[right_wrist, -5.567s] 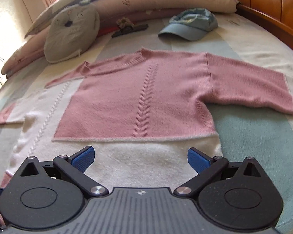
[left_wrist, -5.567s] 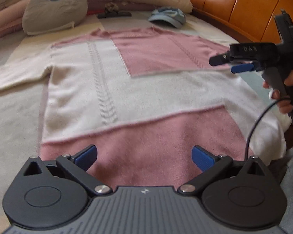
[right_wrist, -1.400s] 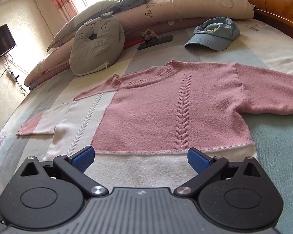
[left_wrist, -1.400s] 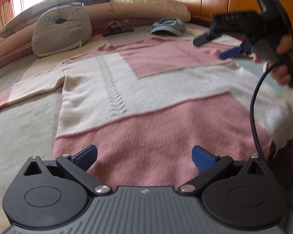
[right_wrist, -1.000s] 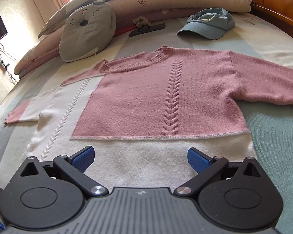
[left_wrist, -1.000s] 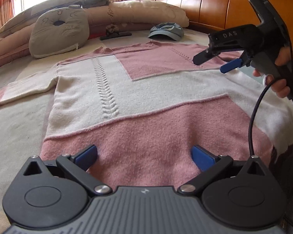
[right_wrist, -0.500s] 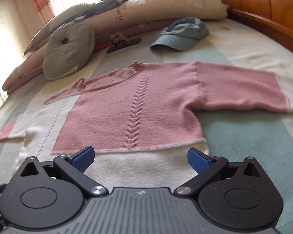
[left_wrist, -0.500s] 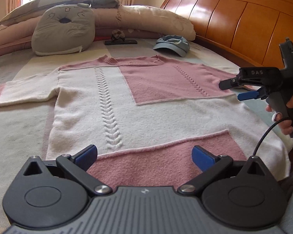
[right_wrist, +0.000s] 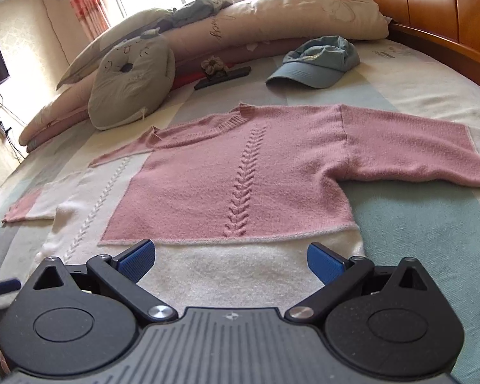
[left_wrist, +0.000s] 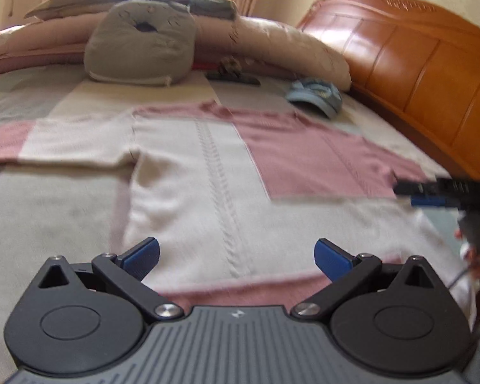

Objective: Fold clothes
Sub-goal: 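Lower the left tool to the pink cuff and close on it, then lift the cuff with the left tool and carry the sleeve across the front, then lay the sleeve across the front near the collar and open the left tool, then withdraw the left tool while the right tool moves toward the pink sleeve, then lower the right tool onto the pink sleeve cuff and close on it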

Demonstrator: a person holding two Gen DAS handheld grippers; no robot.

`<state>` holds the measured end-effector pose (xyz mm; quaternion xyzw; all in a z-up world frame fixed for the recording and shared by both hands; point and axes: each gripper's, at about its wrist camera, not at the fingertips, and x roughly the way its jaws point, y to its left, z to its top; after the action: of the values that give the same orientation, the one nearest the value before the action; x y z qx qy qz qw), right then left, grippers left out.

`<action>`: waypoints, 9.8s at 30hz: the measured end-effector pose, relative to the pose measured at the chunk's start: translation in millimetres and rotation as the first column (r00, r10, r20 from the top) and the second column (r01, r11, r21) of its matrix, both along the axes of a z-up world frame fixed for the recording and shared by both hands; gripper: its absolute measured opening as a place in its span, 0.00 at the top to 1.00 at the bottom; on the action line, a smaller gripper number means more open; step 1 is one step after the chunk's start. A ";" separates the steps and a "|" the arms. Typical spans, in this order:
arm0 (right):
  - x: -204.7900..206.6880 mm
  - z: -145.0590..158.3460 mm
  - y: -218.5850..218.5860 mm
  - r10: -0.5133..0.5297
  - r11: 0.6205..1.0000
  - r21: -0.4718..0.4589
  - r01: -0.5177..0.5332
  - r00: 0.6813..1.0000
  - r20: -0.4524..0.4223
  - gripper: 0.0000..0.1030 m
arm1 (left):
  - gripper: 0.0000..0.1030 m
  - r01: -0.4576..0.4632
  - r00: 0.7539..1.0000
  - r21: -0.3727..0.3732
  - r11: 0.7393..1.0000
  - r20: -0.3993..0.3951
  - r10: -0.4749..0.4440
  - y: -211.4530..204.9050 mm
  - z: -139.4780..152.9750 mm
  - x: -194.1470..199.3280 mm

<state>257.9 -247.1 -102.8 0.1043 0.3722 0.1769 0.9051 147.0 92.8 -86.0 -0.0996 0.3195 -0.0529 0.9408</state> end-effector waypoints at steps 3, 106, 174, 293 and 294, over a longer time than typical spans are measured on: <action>0.4 -0.7 3.4 0.007 1.000 0.018 -0.007 1.000 0.008 0.00 | 0.01 -0.052 0.998 -0.044 0.998 0.019 0.053 28.8 5.5 26.3; -40.4 46.2 110.8 0.253 0.967 0.040 -0.251 0.964 -0.077 0.00 | 0.01 -0.432 0.873 -0.524 0.734 -0.039 0.486 321.3 -38.5 129.7; -92.8 41.0 12.6 0.279 0.949 -0.115 -0.294 0.952 -0.130 0.00 | 0.02 -0.097 0.993 -0.249 0.964 0.035 0.109 -9.6 103.1 239.5; 73.6 29.2 36.0 0.211 0.949 0.253 -0.187 0.975 -0.074 0.00 | 0.01 0.195 0.981 0.155 0.968 -0.008 -0.196 -14.2 3.6 107.1; 89.4 22.8 37.7 0.206 0.945 0.277 -0.175 0.975 -0.087 0.00 | 0.01 0.200 0.980 0.155 0.967 -0.013 -0.201 -15.3 3.1 105.3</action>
<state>347.4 -209.5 -80.0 0.1991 0.4046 0.3058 0.8385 252.4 77.6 -82.9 0.0068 0.3298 -0.1228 0.9360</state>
